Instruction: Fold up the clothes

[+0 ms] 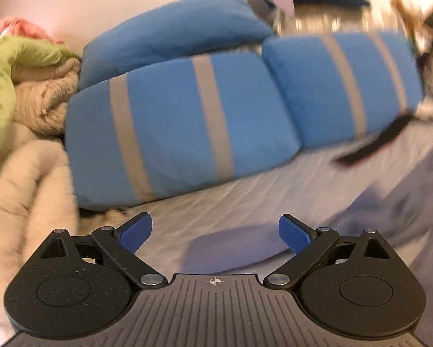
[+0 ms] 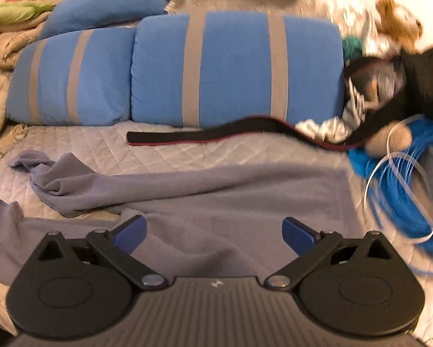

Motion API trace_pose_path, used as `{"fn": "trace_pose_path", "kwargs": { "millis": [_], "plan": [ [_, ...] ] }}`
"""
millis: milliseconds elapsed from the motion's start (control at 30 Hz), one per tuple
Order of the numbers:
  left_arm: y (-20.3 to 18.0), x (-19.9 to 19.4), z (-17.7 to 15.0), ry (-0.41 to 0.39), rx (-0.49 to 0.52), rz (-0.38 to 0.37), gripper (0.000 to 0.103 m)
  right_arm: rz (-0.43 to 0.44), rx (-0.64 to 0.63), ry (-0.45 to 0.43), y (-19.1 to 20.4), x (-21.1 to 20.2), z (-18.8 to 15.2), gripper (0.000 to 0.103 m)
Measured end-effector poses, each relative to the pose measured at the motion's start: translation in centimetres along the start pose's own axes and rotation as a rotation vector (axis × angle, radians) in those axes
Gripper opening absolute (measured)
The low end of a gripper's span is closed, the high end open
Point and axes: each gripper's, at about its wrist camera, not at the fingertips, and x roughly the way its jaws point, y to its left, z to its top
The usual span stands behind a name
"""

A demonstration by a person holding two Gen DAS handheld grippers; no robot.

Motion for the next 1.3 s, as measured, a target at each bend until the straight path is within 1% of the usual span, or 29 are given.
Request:
{"fn": "trace_pose_path", "kwargs": {
  "millis": [33, 200, 267, 400, 467, 533, 633, 700, 733, 767, 800, 833, 867, 900, 933, 967, 1000, 1067, 1133, 1200, 1300],
  "plan": [
    [-0.2, 0.9, -0.5, 0.026, 0.061, 0.020, 0.096, 0.005, 0.007, 0.005, -0.2, 0.0, -0.1, 0.103],
    [-2.3, 5.6, -3.5, 0.120, 0.381, 0.061, 0.096, -0.027, -0.039, -0.011, -0.5, -0.1, -0.6, 0.103],
    [-3.1, 7.4, -4.7, 0.144, 0.473, 0.071, 0.096, -0.034, -0.042, -0.004, -0.7, 0.1, -0.8, 0.103],
    [-4.1, 10.2, -5.7, 0.138, 0.556, 0.089, 0.095, -0.038, -0.015, 0.028, -1.4, 0.7, -0.9, 0.103],
    [-4.3, 11.3, -6.3, 0.121, 0.615, 0.104, 0.095, -0.040, -0.011, 0.040, -1.5, 1.0, -0.9, 0.103],
    [-4.5, 12.0, -6.7, 0.094, 0.670, 0.093, 0.093, -0.043, -0.012, 0.048, -1.6, 1.2, -1.0, 0.103],
    [-4.9, 12.7, -6.5, 0.068, 0.717, 0.105, 0.094, -0.041, -0.013, 0.056, -1.6, 1.4, -0.9, 0.103],
    [-5.2, 13.2, -6.3, 0.064, 0.740, 0.118, 0.093, -0.037, -0.013, 0.064, -1.7, 1.6, -0.9, 0.103],
    [-5.3, 13.4, -6.2, 0.064, 0.752, 0.124, 0.091, -0.036, -0.014, 0.064, -1.7, 1.6, -0.8, 0.103],
    [-5.5, 13.4, -6.2, 0.064, 0.766, 0.130, 0.086, -0.035, -0.013, 0.064, -1.8, 1.6, -0.8, 0.103],
    [-5.7, 13.4, -6.3, 0.061, 0.786, 0.140, 0.083, -0.034, -0.013, 0.064, -1.8, 1.6, -0.8, 0.103],
    [-6.0, 13.2, -6.4, 0.057, 0.809, 0.156, 0.075, -0.032, -0.013, 0.063, -1.9, 1.6, -0.8, 0.103],
    [-6.2, 13.1, -6.6, 0.053, 0.833, 0.172, 0.065, -0.031, -0.013, 0.063, -1.9, 1.5, -0.8, 0.103],
    [-6.5, 13.1, -6.8, 0.055, 0.853, 0.184, 0.059, -0.030, -0.013, 0.062, -2.0, 1.5, -0.7, 0.103],
    [-6.8, 13.2, -7.0, 0.063, 0.868, 0.192, 0.047, -0.029, -0.013, 0.062, -2.0, 1.5, -0.7, 0.103],
    [-7.0, 13.1, -7.3, 0.070, 0.876, 0.198, 0.039, -0.028, -0.013, 0.062, -2.1, 1.5, -0.7, 0.103],
    [-7.0, 13.0, -7.4, 0.077, 0.876, 0.202, 0.034, -0.027, -0.013, 0.061, -2.1, 1.4, -0.7, 0.103],
    [-6.9, 12.9, -7.4, 0.089, 0.861, 0.204, 0.011, -0.025, -0.012, 0.060, -2.2, 1.4, -0.6, 0.103],
    [-6.6, 12.7, -7.1, 0.102, 0.837, 0.197, 0.003, -0.022, -0.012, 0.060, -2.3, 1.3, -0.6, 0.103],
    [-6.1, 12.3, -6.6, 0.116, 0.813, 0.187, 0.003, -0.024, -0.027, 0.052, -2.4, 1.3, -0.5, 0.103],
    [-5.1, 11.3, -5.4, 0.135, 0.785, 0.163, 0.003, -0.048, -0.095, 0.028, -2.5, 1.5, -0.1, 0.103]
  ]
}}
